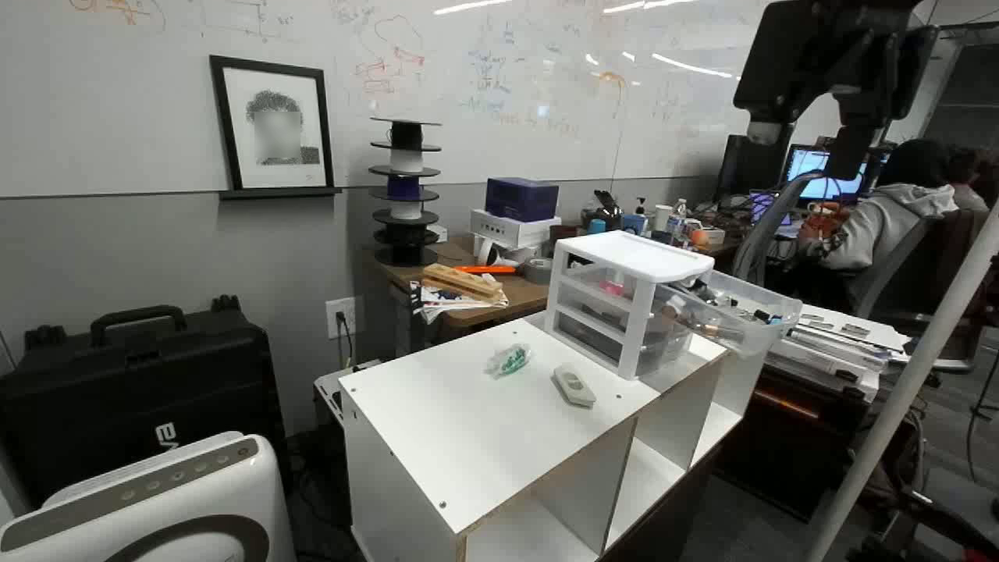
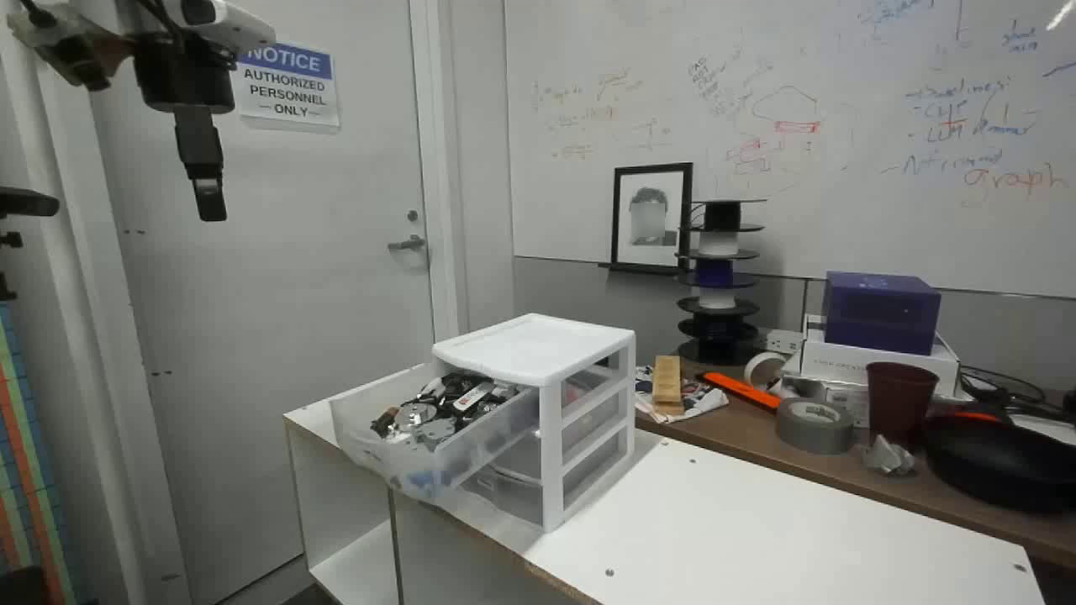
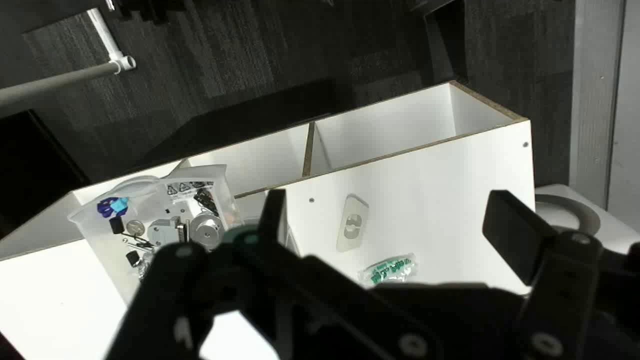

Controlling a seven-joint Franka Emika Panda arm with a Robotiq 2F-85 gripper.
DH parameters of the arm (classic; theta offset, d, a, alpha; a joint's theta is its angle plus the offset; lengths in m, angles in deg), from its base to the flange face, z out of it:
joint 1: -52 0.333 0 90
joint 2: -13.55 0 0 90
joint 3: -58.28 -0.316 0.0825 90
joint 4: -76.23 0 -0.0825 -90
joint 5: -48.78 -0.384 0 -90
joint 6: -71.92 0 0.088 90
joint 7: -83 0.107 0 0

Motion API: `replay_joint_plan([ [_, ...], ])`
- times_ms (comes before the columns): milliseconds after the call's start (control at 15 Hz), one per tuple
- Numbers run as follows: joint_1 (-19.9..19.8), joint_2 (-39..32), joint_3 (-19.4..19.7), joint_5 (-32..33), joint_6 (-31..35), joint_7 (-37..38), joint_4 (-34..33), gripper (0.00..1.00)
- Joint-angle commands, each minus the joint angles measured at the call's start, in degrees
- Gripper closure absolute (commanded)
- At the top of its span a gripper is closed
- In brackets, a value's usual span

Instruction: Pick up the two white objects from the counter and put them in the open drawer and close it

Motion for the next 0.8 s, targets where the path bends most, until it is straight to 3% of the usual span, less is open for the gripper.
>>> replay_joint_plan([
  [0,1.2,-0.2,1.0,0.6,-0.1,0.5,-0.4,0.00],
  [733,0.0,-1.3,0.5,1.9,1.7,2.2,-1.6,0.00],
])
